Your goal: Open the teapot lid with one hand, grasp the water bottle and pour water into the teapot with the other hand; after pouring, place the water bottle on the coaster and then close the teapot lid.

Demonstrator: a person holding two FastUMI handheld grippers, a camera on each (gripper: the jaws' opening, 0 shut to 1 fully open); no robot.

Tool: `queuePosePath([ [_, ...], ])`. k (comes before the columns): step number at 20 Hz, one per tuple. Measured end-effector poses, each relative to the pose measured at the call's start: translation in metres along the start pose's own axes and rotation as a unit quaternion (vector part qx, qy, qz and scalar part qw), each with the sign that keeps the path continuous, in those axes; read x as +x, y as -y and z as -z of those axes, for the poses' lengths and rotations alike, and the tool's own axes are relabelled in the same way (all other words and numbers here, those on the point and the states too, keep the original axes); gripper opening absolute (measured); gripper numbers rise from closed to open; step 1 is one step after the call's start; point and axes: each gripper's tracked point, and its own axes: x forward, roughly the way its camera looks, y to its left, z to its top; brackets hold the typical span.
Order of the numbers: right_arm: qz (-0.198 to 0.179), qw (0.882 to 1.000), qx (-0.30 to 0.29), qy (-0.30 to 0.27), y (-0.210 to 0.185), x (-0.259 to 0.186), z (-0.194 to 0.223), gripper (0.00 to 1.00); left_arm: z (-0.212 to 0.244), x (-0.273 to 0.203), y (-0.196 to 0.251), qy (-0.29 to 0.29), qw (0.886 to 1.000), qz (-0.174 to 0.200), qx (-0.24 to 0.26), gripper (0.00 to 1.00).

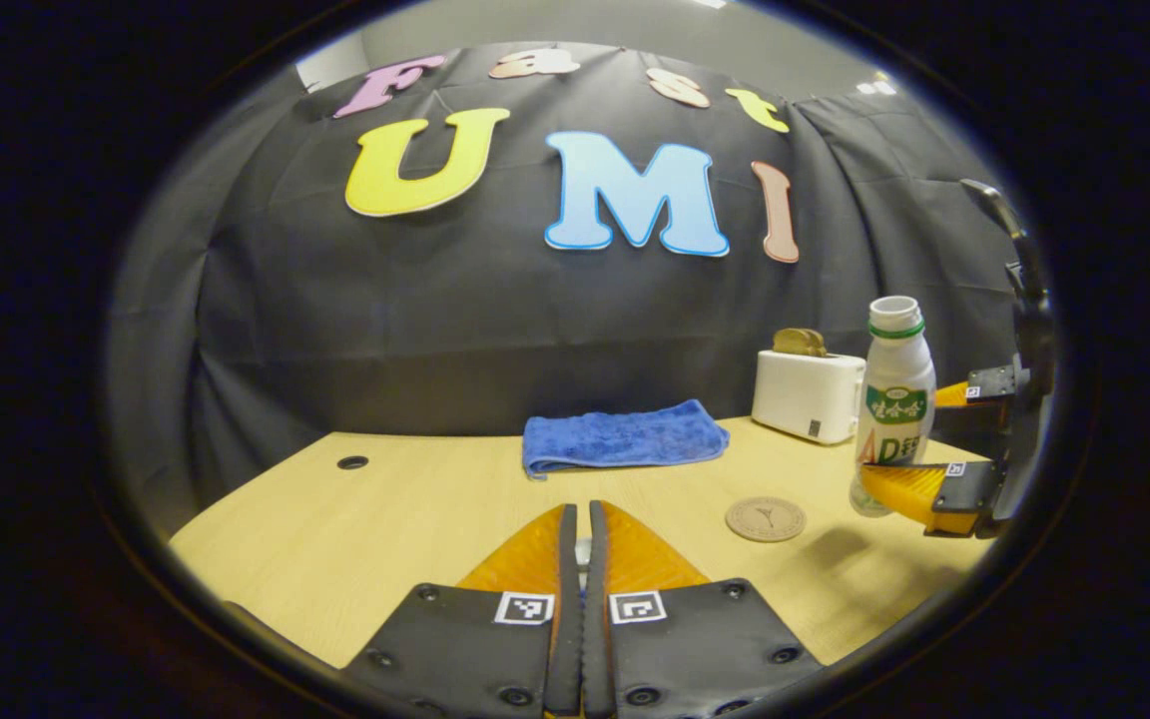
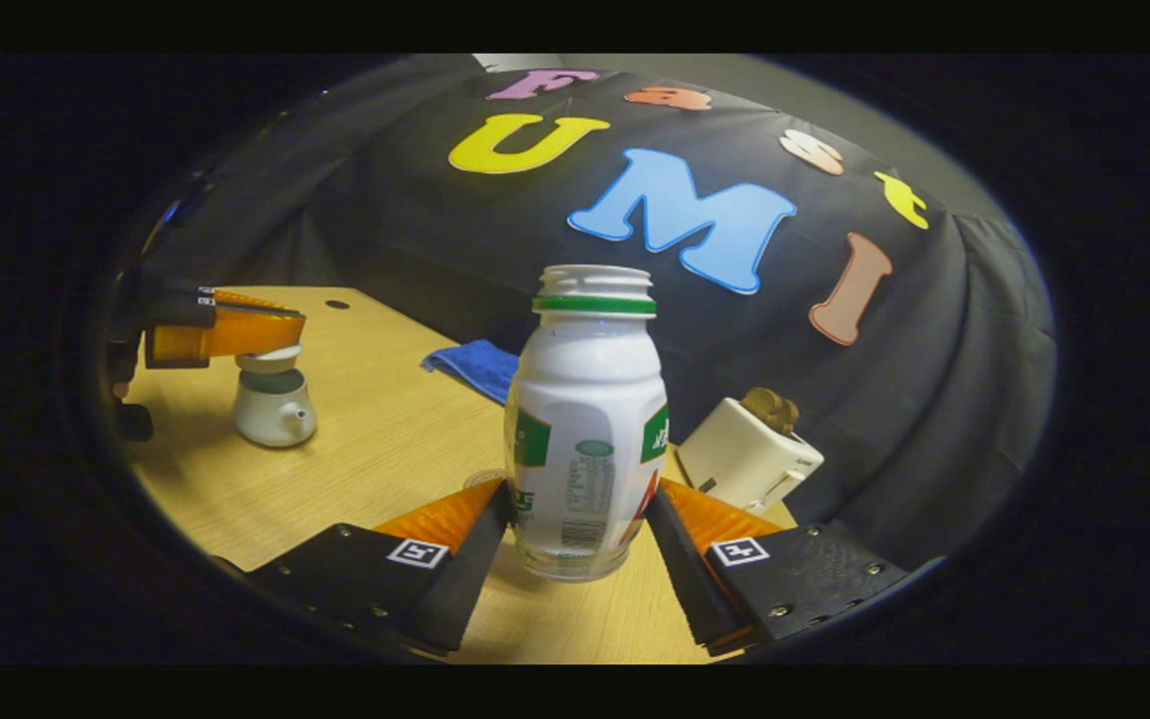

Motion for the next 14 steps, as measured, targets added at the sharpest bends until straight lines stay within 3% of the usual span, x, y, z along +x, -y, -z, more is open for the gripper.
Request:
queuePosePath([
  [13, 0.002, 1.000, -0.005, 0.003, 0.005, -0.003, -0.003, 0.81, 0.018, 0.007, -0.001, -0.015, 1.000, -0.011, 0.002, 0.06],
  [14, 0.001, 1.000, -0.003, 0.003, 0.005, -0.003, -0.004, 0.81, 0.018, 0.007, -0.001, -0.014, 1.000, -0.013, 0.003, 0.10],
])
